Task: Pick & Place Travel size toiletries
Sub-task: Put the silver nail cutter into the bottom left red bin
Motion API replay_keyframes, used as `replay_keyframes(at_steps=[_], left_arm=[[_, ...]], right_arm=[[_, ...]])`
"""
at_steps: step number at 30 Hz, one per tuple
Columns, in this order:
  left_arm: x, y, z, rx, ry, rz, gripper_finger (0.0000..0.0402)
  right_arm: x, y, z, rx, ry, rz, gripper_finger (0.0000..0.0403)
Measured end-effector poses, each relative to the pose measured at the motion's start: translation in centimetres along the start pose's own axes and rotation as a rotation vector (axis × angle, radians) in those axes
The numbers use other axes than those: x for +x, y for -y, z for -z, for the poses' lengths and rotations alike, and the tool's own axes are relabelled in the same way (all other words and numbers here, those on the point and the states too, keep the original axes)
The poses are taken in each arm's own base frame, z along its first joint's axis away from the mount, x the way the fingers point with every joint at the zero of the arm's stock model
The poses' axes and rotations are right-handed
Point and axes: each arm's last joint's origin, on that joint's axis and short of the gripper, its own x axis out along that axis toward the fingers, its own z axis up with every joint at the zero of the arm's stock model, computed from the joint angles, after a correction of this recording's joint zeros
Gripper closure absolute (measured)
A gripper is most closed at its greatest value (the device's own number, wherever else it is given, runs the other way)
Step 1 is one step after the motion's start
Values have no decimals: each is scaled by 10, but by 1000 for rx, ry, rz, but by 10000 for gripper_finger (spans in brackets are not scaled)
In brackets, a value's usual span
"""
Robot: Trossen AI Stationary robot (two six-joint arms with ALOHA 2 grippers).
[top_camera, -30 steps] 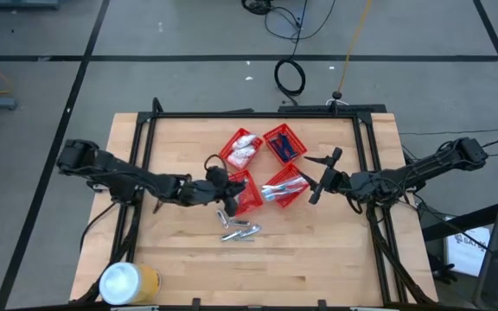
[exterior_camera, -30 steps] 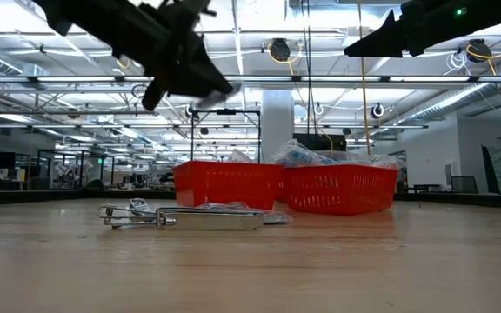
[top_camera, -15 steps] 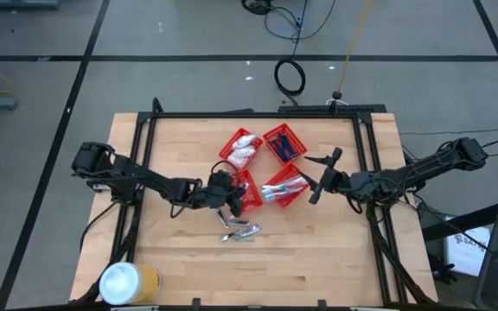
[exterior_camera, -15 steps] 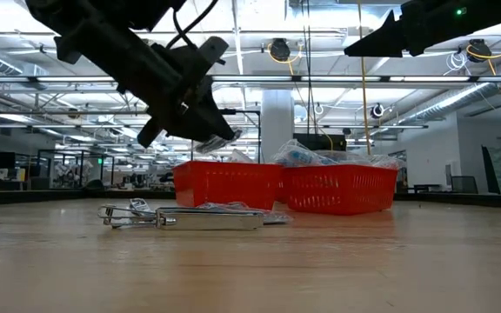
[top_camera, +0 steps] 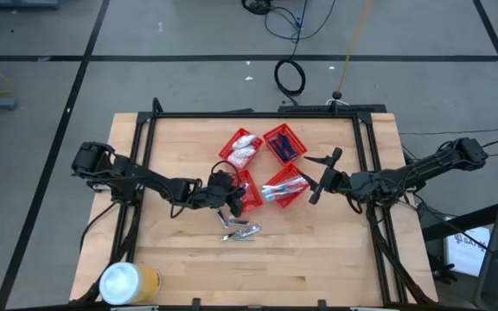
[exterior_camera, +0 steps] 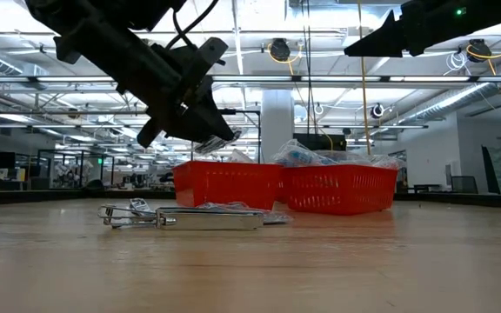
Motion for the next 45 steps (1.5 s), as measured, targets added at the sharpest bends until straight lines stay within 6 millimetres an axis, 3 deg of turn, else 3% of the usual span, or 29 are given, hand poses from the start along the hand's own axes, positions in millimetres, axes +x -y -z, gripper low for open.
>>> replay_keyframes(at_steps=[45], left_arm=[[0, -1, 2, 18, -28, 1, 326]], right_arm=[[0, 0, 0, 6, 0, 0, 190]])
